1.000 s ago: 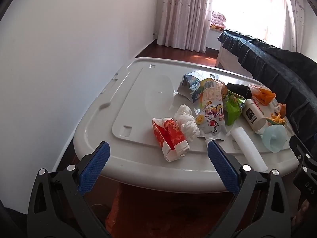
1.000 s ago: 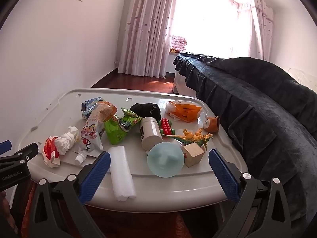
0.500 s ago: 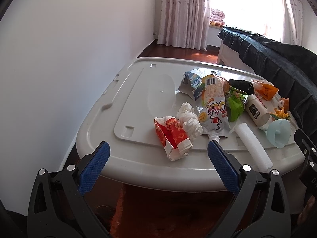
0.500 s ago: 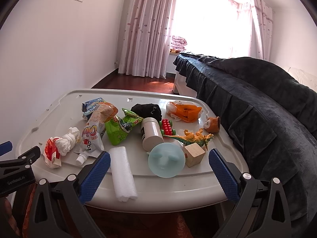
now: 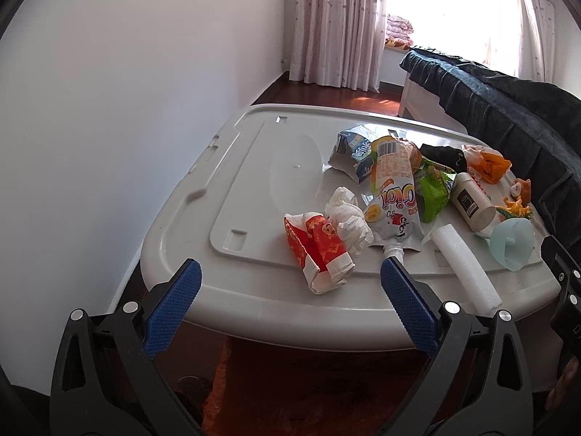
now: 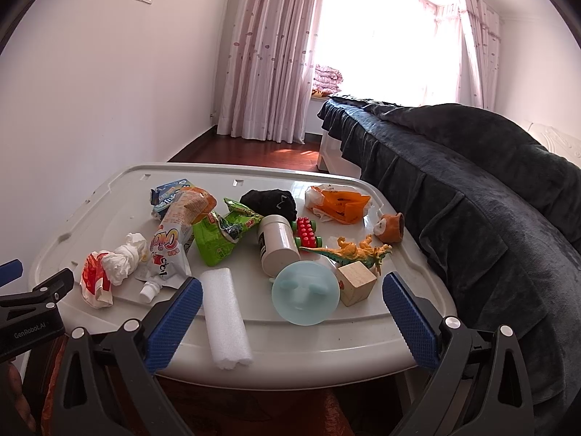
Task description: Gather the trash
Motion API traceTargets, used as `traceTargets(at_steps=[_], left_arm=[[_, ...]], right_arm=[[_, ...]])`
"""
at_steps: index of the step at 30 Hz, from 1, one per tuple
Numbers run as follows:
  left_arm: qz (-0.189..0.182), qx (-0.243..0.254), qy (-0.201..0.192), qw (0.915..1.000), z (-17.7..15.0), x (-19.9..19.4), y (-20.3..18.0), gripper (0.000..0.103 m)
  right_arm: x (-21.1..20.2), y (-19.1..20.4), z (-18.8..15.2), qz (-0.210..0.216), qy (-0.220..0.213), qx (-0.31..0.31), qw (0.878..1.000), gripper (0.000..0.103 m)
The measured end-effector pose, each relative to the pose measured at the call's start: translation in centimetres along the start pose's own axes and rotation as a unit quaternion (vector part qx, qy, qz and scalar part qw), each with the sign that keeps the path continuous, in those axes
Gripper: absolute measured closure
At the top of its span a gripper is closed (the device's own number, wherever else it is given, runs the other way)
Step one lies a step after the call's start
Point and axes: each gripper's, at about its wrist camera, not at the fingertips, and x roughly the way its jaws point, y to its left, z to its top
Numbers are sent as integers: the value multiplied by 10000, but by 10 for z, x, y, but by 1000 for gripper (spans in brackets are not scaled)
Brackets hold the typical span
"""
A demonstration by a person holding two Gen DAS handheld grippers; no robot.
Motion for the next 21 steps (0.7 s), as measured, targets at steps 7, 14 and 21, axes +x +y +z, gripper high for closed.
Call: traceTargets(at_steps=[7, 14, 21], left_arm=[[-3, 8, 12, 10000, 0, 1, 0, 7], [12, 12, 7, 10000, -1, 0, 0, 7], [3, 6, 11, 10000, -2, 1, 0, 7]], right_arm=[[0, 0, 0, 9, 1, 5, 10000, 5], [0, 0, 0, 17, 5, 0, 10000, 5], [-1, 1, 0, 12, 5, 3, 10000, 5]])
